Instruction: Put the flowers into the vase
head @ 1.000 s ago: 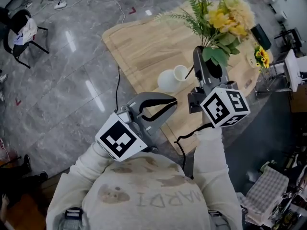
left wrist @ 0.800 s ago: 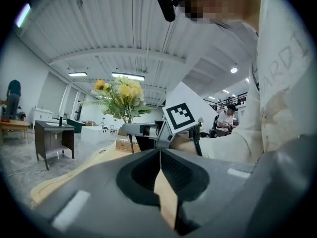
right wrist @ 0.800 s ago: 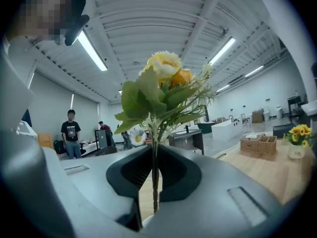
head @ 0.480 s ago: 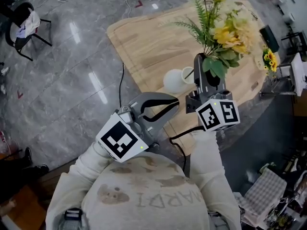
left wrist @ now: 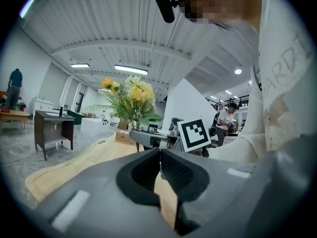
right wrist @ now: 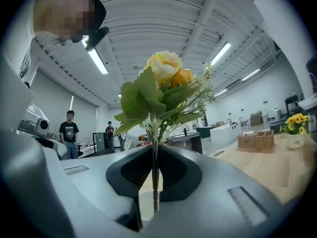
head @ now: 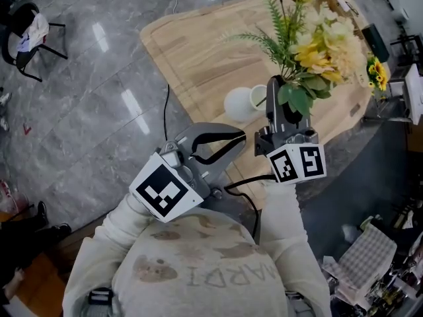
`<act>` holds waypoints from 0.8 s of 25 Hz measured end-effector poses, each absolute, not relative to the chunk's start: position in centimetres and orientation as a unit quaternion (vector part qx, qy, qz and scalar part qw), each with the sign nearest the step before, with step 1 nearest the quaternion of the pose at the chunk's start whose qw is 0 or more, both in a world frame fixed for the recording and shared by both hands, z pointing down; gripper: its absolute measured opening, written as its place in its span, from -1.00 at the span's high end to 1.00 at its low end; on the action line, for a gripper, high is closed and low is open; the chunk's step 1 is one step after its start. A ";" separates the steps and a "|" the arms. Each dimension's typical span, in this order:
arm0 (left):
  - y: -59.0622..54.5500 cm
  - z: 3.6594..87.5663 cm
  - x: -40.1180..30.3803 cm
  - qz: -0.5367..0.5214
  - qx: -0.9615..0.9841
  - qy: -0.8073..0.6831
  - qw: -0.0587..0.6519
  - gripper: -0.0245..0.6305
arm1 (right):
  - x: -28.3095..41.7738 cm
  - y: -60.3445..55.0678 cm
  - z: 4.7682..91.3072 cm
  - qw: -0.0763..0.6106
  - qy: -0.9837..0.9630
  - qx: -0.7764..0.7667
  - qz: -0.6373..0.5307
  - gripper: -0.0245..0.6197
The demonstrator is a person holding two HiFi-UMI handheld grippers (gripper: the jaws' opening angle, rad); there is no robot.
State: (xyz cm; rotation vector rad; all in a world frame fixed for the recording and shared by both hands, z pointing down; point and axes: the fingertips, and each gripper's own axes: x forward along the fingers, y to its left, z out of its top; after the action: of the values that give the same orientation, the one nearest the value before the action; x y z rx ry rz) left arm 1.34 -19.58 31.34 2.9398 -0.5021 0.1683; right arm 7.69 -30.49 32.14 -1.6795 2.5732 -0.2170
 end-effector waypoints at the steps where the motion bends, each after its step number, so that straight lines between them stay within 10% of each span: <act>1: -19.5 31.5 1.5 0.057 0.981 -0.166 0.078 0.91 | 7.8 -30.2 32.2 0.031 0.834 -0.546 -0.067 0.75; 20: -19.0 32.3 1.9 0.060 0.982 -0.156 0.088 0.91 | 5.8 -27.3 37.3 -0.080 0.840 -0.537 0.015 0.64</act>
State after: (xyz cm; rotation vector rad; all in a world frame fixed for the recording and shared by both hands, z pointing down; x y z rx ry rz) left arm 1.87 -19.02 32.31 2.9230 -0.4656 0.1788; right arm 5.85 -27.31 37.34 -1.7790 2.7806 0.0482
